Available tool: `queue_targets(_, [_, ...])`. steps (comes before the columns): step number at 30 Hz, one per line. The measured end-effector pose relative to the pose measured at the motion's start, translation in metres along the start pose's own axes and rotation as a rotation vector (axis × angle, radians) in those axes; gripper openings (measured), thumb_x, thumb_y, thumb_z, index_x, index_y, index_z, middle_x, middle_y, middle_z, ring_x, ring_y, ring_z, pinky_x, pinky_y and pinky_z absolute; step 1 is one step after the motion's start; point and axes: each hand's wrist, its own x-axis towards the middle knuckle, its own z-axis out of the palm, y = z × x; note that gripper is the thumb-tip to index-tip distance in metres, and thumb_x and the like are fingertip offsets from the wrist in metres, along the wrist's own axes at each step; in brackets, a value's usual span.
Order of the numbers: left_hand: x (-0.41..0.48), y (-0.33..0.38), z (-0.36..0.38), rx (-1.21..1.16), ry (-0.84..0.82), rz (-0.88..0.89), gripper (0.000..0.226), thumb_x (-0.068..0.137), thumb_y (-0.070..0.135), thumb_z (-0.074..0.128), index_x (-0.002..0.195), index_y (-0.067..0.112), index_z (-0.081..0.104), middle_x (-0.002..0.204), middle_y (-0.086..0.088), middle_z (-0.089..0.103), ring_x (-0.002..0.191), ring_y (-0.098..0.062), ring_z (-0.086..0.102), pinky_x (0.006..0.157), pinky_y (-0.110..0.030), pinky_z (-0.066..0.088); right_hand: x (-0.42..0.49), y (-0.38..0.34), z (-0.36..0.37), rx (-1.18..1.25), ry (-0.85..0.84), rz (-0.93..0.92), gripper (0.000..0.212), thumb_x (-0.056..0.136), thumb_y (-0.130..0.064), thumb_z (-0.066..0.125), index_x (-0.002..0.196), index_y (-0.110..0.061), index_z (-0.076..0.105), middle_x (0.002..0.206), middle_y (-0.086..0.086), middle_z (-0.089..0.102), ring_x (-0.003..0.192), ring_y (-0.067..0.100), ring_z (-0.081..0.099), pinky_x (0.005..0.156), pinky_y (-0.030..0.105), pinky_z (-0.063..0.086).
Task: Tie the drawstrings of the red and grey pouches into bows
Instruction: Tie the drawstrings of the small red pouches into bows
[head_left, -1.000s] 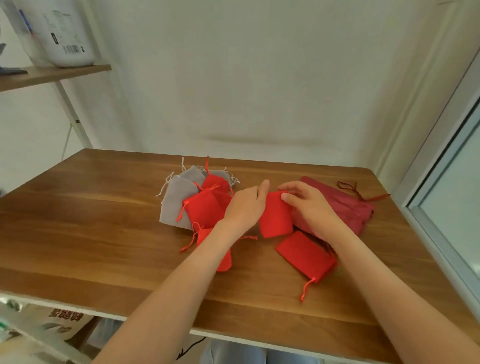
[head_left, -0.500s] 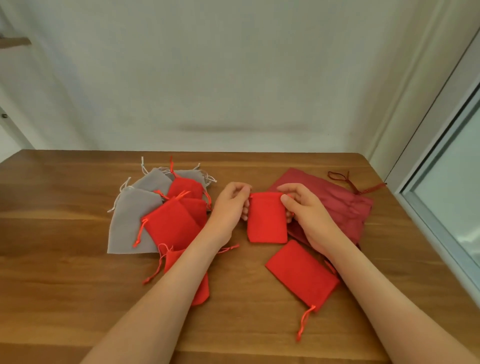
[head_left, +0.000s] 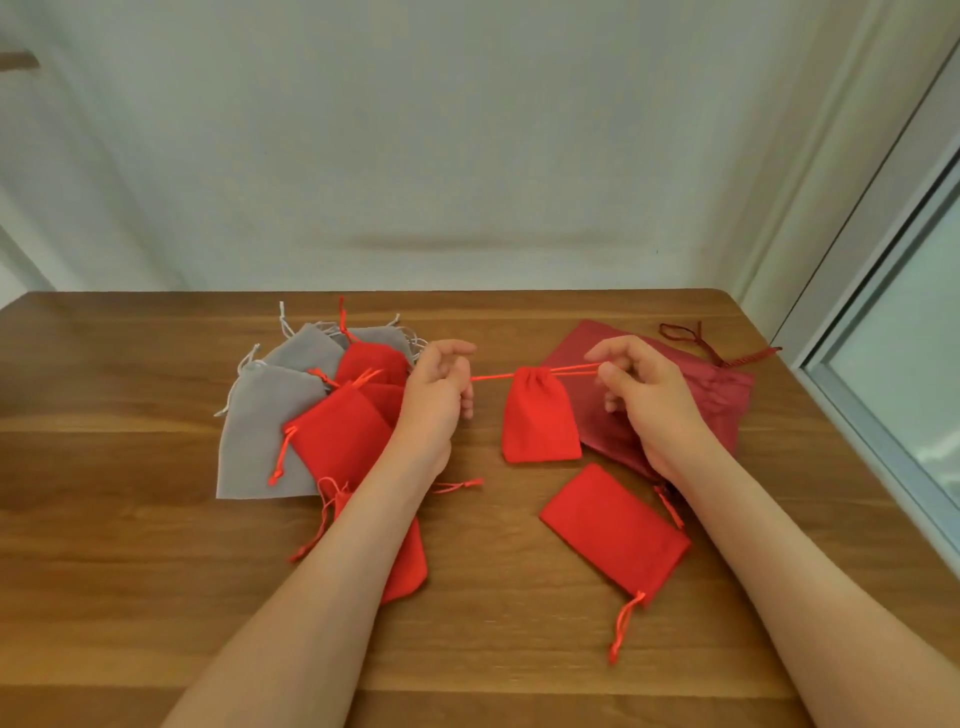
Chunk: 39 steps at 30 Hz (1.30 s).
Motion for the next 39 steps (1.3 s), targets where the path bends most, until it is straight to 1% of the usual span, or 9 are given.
queue_targets(5, [-0.001, 0.004, 0.002, 0.018, 0.011, 0.063, 0.027, 0.099, 0.000, 0.036, 0.091, 0.018, 0.055, 0.058, 0.004, 0.039, 0.046, -0.004, 0.037, 0.044, -0.017, 0.034, 0.002, -0.004, -0.005, 0.024, 0.100, -0.025, 0.032, 0.092, 0.004, 0.046, 0.085, -0.022, 0.064, 0.068, -0.001, 0.050, 0.054, 0.005, 0.041, 0.054, 0.019, 0.036])
queue_targets(10, [-0.007, 0.012, 0.008, -0.014, -0.082, 0.078, 0.024, 0.100, 0.003, 0.037, 0.092, 0.017, 0.055, 0.059, -0.001, 0.042, 0.047, -0.005, 0.041, 0.048, -0.016, 0.035, -0.002, -0.010, 0.001, 0.038, -0.053, -0.122, 0.047, 0.099, 0.002, 0.036, 0.126, -0.032, 0.054, 0.104, -0.011, 0.062, 0.057, 0.000, 0.037, 0.057, 0.012, 0.033])
queue_targets(13, [-0.015, 0.016, 0.015, -0.025, -0.226, 0.131, 0.023, 0.100, 0.001, 0.036, 0.097, 0.016, 0.054, 0.061, -0.002, 0.044, 0.053, -0.003, 0.045, 0.052, -0.014, 0.035, -0.009, -0.015, 0.010, -0.003, -0.267, -0.163, 0.042, 0.101, -0.009, 0.040, 0.131, -0.036, 0.047, 0.129, -0.013, 0.057, 0.082, -0.011, 0.052, 0.077, 0.011, 0.038])
queue_targets(15, [-0.020, 0.017, 0.018, -0.004, -0.307, 0.171, 0.024, 0.099, 0.001, 0.037, 0.099, 0.016, 0.055, 0.061, 0.002, 0.047, 0.057, -0.003, 0.045, 0.056, -0.014, 0.036, -0.012, -0.014, 0.017, -0.085, -0.378, -0.149, 0.034, 0.098, -0.021, 0.048, 0.129, -0.034, 0.051, 0.126, -0.014, 0.060, 0.110, -0.008, 0.053, 0.098, 0.019, 0.036])
queue_targets(17, [-0.023, 0.018, 0.019, 0.001, -0.328, 0.202, 0.023, 0.099, 0.001, 0.038, 0.101, 0.015, 0.055, 0.061, 0.007, 0.048, 0.059, -0.003, 0.045, 0.059, -0.015, 0.037, -0.016, -0.015, 0.024, -0.274, -0.401, -0.186, 0.027, 0.092, -0.030, 0.053, 0.117, -0.038, 0.059, 0.110, -0.018, 0.067, 0.110, 0.001, 0.056, 0.105, 0.031, 0.034])
queue_targets(24, [-0.025, 0.017, 0.022, 0.097, -0.155, 0.309, 0.018, 0.098, 0.005, 0.045, 0.094, 0.020, 0.054, 0.066, 0.008, 0.048, 0.054, -0.002, 0.045, 0.057, -0.018, 0.041, -0.021, -0.022, 0.029, -0.497, -0.298, -0.246, 0.016, 0.085, -0.023, 0.066, 0.076, -0.034, 0.061, 0.071, -0.011, 0.056, 0.072, -0.003, 0.049, 0.065, 0.011, 0.034])
queue_targets(30, [-0.020, 0.007, 0.021, 0.243, -0.018, 0.276, 0.013, 0.095, 0.022, 0.054, 0.086, 0.031, 0.054, 0.066, 0.014, 0.053, 0.063, -0.006, 0.048, 0.066, -0.030, 0.040, -0.023, -0.019, 0.032, -0.273, -0.257, -0.249, 0.015, 0.086, -0.019, 0.066, 0.075, -0.029, 0.064, 0.071, -0.021, 0.063, 0.076, 0.007, 0.051, 0.071, 0.024, 0.038])
queue_targets(35, [-0.026, 0.008, 0.032, 0.158, -0.094, 0.121, 0.033, 0.097, 0.024, 0.051, 0.065, 0.018, 0.046, 0.051, 0.011, 0.044, 0.053, -0.008, 0.039, 0.055, -0.026, 0.032, -0.026, -0.020, 0.038, -0.104, -0.171, -0.273, 0.012, 0.085, -0.018, 0.066, 0.076, -0.025, 0.064, 0.072, -0.009, 0.066, 0.077, 0.024, 0.057, 0.075, 0.042, 0.044])
queue_targets(39, [-0.029, 0.005, 0.036, -0.018, -0.159, -0.109, 0.031, 0.098, 0.026, 0.051, 0.069, 0.015, 0.047, 0.067, 0.010, 0.050, 0.065, -0.009, 0.047, 0.054, -0.024, 0.033, -0.027, -0.016, 0.041, -0.128, -0.106, -0.224, 0.015, 0.083, -0.014, 0.070, 0.076, -0.018, 0.057, 0.065, -0.010, 0.054, 0.061, 0.004, 0.044, 0.061, 0.022, 0.038])
